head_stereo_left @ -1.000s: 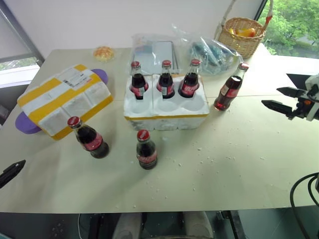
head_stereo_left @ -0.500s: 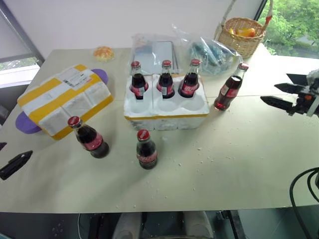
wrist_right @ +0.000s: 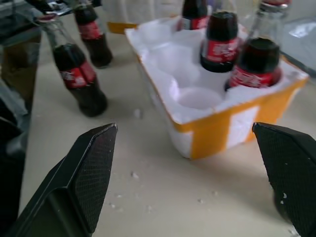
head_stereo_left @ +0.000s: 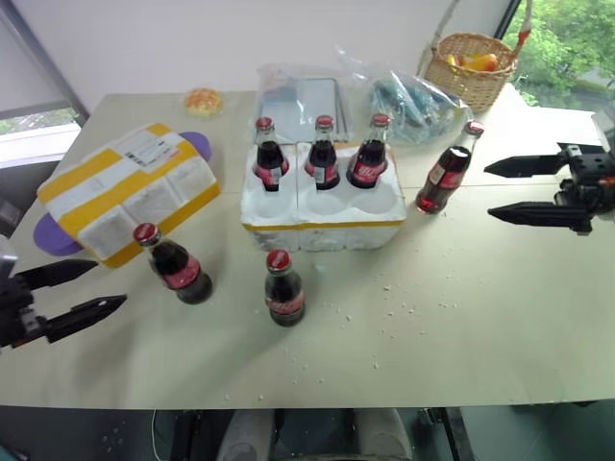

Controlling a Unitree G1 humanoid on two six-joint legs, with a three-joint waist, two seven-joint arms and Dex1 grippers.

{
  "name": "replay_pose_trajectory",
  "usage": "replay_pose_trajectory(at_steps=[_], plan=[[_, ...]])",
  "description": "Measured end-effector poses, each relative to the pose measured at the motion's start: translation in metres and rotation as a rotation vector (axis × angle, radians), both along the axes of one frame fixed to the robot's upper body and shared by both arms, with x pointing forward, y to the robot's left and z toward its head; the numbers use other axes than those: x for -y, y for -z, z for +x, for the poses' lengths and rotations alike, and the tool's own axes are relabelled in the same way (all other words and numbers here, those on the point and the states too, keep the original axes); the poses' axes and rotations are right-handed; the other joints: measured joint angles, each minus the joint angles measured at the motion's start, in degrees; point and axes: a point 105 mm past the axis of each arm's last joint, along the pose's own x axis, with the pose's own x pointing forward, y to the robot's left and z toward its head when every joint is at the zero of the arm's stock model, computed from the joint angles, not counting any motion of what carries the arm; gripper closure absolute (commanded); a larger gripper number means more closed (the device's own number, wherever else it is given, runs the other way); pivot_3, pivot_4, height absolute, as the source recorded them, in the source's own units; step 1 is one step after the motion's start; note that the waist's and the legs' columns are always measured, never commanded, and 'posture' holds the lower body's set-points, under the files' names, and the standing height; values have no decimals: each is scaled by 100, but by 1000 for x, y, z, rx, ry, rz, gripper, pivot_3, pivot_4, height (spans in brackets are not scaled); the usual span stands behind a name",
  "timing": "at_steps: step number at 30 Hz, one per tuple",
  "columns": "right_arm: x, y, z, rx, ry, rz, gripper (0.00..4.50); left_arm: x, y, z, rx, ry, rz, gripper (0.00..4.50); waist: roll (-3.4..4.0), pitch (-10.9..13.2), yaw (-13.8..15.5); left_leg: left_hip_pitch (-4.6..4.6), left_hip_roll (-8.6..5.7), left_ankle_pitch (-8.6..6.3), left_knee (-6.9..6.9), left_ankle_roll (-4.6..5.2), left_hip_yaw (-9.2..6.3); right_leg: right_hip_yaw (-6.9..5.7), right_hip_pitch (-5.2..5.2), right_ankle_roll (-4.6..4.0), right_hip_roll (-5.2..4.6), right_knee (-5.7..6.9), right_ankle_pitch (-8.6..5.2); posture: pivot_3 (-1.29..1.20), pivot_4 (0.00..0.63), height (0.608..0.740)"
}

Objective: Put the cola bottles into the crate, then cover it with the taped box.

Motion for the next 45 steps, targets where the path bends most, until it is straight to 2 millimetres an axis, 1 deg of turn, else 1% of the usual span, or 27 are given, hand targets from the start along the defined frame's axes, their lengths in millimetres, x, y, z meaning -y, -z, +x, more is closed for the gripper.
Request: replay_pose_trajectory(at_steps=[4,9,13,16,22,27,29,30,31,32,38,40,42,45], plan=[[-26,-6,-19,-14,-113,3,0,14,12,14,-15,69,7,23,-5,-1,39,-1,5,0,5,0,31,19,-5,4,0,-1,3,0,150,737],[-43,-5,-27,-36,-147,24,0,24,24,33,-1,111,52,23,-8,0,99,-3,3,-2,3,4,58,43,-19,33,0,-5,20,0,150,737],[-51,-4,-28,-49,-147,49,0,31,32,47,12,123,57,23,-8,0,165,-3,3,-2,6,6,62,47,-21,40,2,-4,24,0,150,737],[-54,-6,-30,-45,-146,54,0,36,37,52,12,134,51,23,-11,0,174,-3,1,-2,9,6,64,49,-19,42,0,-4,26,0,150,737],[-56,-5,-29,-46,-132,67,0,48,40,63,25,152,20,23,-13,-1,177,-3,2,-1,12,6,64,50,-18,46,2,-4,29,0,150,737],[-59,-4,-29,-46,-133,76,0,59,49,67,8,174,-6,23,-15,0,168,-3,1,-1,12,7,66,51,-19,49,2,-4,32,0,150,737],[-59,-3,-28,-45,-128,79,0,61,49,68,9,179,-13,552,-15,0,170,-3,1,-1,11,7,65,51,-19,50,2,-4,32,0,150,737],[-59,-3,-28,-45,-127,80,0,61,49,67,7,180,-15,898,-15,0,170,-3,1,-1,12,7,65,51,-19,50,2,-4,32,0,150,737],[-59,-3,-28,-44,-126,82,0,61,48,68,7,180,-17,1401,-15,0,171,-3,2,-1,12,7,65,51,-19,50,2,-4,32,0,150,737],[-60,-3,-27,-43,-125,84,0,61,48,68,7,177,-17,1689,-15,0,172,-3,1,-1,12,7,65,51,-18,50,2,-4,32,0,150,737],[-64,-2,-29,-39,-135,81,0,61,47,69,-8,174,-28,1650,-15,0,176,-3,1,-1,12,7,65,51,-18,50,1,-6,32,0,150,737],[-65,-1,-28,-42,-133,87,0,62,44,69,-37,179,-48,1650,-21,3,175,-5,1,-1,12,7,64,51,-19,50,2,-6,32,0,150,737],[-66,1,-28,-42,-134,88,0,66,36,69,-60,202,-80,1650,-28,7,174,-6,1,-1,13,7,63,51,-19,50,3,-5,32,0,150,737],[-67,3,-29,-45,-136,88,0,74,8,73,-49,254,-113,1650,-43,15,182,-7,0,-1,15,7,61,51,-17,53,5,-5,33,0,150,737]])
